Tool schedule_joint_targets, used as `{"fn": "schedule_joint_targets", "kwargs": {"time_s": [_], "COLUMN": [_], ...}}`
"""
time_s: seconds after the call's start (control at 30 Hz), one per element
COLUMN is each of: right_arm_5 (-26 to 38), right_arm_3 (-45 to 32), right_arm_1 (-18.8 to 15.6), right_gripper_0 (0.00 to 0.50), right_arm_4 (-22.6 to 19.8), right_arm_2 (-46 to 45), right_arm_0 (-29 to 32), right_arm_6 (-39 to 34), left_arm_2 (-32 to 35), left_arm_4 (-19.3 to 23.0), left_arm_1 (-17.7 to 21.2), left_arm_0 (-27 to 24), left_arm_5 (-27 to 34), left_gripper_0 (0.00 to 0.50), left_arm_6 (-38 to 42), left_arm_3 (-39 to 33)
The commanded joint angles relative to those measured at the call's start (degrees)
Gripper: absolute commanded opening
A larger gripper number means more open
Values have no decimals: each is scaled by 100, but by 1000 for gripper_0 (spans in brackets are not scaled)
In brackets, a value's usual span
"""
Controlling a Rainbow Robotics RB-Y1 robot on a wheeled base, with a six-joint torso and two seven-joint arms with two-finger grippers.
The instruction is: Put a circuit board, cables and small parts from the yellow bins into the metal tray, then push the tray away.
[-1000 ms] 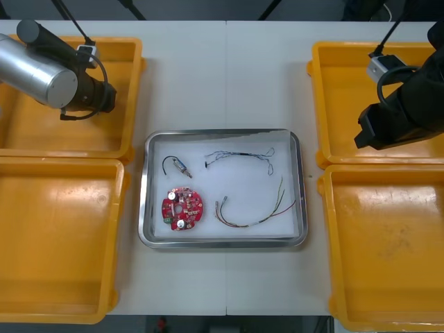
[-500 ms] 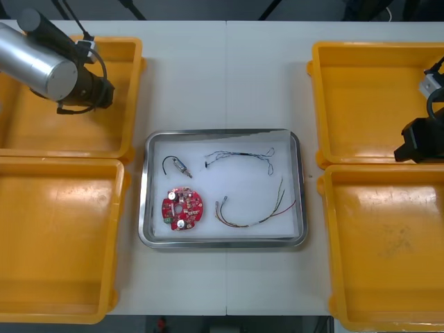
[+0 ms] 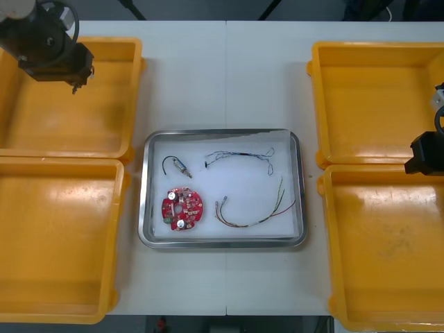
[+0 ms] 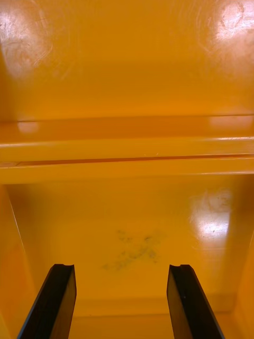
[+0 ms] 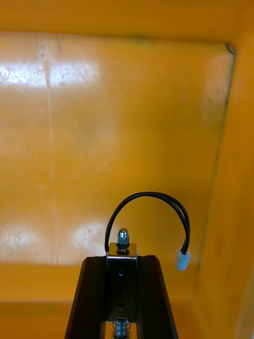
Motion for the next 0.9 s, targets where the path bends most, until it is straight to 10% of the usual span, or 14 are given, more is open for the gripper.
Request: {"fn": "schedule_joint_targets", "kwargs": {"time_s": [0.03,0.27,0.9], "right_arm_5": [23,-17,-17], "right_arm_3": [-156,-156,-156], "right_arm_1": [-230,-168,183], "right_gripper_0": [500,500,500], "right_arm_4": [77,77,464], "right_arm_2": [-174,-174,-192], "right_arm_0": [83,109,118], "right_arm_6": [197,197,197], "left_arm_2": [626,889,828], "left_arm_4": [295,479,637], "left_arm_1": [333,316,-545], "left_arm_0": [-405,-405,184], "left_arm_5": [856,1884,2042], "left_gripper_0": [0,0,0], "left_arm_6": [-394,19,3543], "left_arm_3": [-339,-1016,-2554]}}
